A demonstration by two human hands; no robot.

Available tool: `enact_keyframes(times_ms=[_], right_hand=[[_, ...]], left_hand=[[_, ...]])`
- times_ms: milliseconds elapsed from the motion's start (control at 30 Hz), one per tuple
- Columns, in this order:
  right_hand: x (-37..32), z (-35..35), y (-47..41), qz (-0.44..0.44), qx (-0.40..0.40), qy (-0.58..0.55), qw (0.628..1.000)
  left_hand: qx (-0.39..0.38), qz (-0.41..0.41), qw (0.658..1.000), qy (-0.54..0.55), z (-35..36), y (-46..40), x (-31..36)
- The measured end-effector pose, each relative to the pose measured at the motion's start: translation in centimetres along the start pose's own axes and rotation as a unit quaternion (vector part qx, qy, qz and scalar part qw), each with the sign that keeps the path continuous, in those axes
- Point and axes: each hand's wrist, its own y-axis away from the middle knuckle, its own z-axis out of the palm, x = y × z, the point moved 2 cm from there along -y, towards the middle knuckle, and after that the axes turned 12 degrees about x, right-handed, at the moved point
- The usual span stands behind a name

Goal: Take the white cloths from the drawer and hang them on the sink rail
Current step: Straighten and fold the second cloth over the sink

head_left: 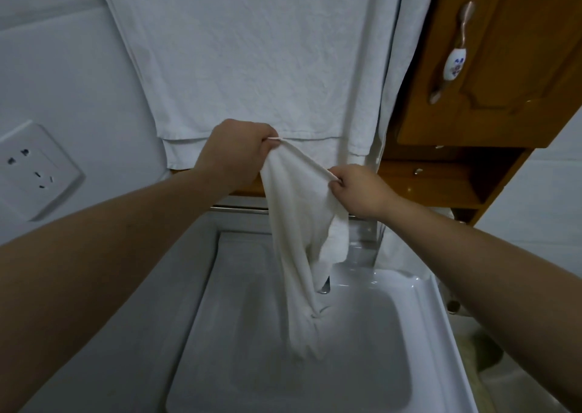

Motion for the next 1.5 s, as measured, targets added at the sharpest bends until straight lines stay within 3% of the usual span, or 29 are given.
enact_keyframes(times_ms=[267, 400, 567, 667, 867, 933, 1000, 1067, 1200, 1267, 1367, 1500], right_hand=[[4.3, 0.4, 2.1, 0.09, -0.042, 0.107, 0.989], [6.3, -0.1, 2.9, 0.161, -0.037, 0.11, 0.98], [5.7, -1.3, 2.9, 0.191, 0.014, 0.001, 0.982], [3.2, -2.0, 2.6, 0.162, 0.013, -0.052, 0.985], [-1.8, -2.4, 1.0, 0.093, -0.025, -0.052, 0.994], [-2.8, -2.3, 0.6, 0.084, -0.037, -0.06, 0.994], [-3.3, -2.3, 0.2, 0.077, -0.042, -0.074, 0.993], [-3.2, -2.7, -0.1, 0.085, -0.045, -0.105, 0.99], [-2.8, -3.4, -0.1, 0.125, -0.031, -0.218, 0.967], [-3.0, -3.5, -0.1, 0.144, -0.005, -0.269, 0.952], [-3.1, -3.9, -0.2, 0.174, 0.031, -0.33, 0.927], [-2.8, -4.1, -0.1, 0.182, 0.057, -0.281, 0.94]], left_hand=[[-0.021, -0.031, 0.999, -0.031, 0.5, 1.6, -2.1], [-0.006, -0.043, 0.998, -0.039, 0.0, 1.8, -3.1], [-0.125, -0.072, 0.984, -0.105, 1.5, 2.7, -4.3], [-0.194, -0.094, 0.969, -0.119, 2.7, 3.6, -3.9], [-0.288, -0.087, 0.954, 0.011, 4.8, 4.8, 0.7], [-0.309, -0.075, 0.943, 0.098, 5.2, 5.2, 3.6], [-0.317, -0.113, 0.92, 0.202, 5.5, 5.3, 5.9], [-0.302, -0.174, 0.898, 0.269, 5.8, 5.1, 6.6], [-0.193, -0.313, 0.839, 0.401, 6.1, 4.3, 5.5], [-0.17, -0.33, 0.826, 0.424, 5.9, 4.0, 5.7], [-0.212, -0.293, 0.836, 0.413, 5.3, 3.5, 7.1], [-0.254, -0.279, 0.85, 0.367, 4.5, 2.6, 7.9]])
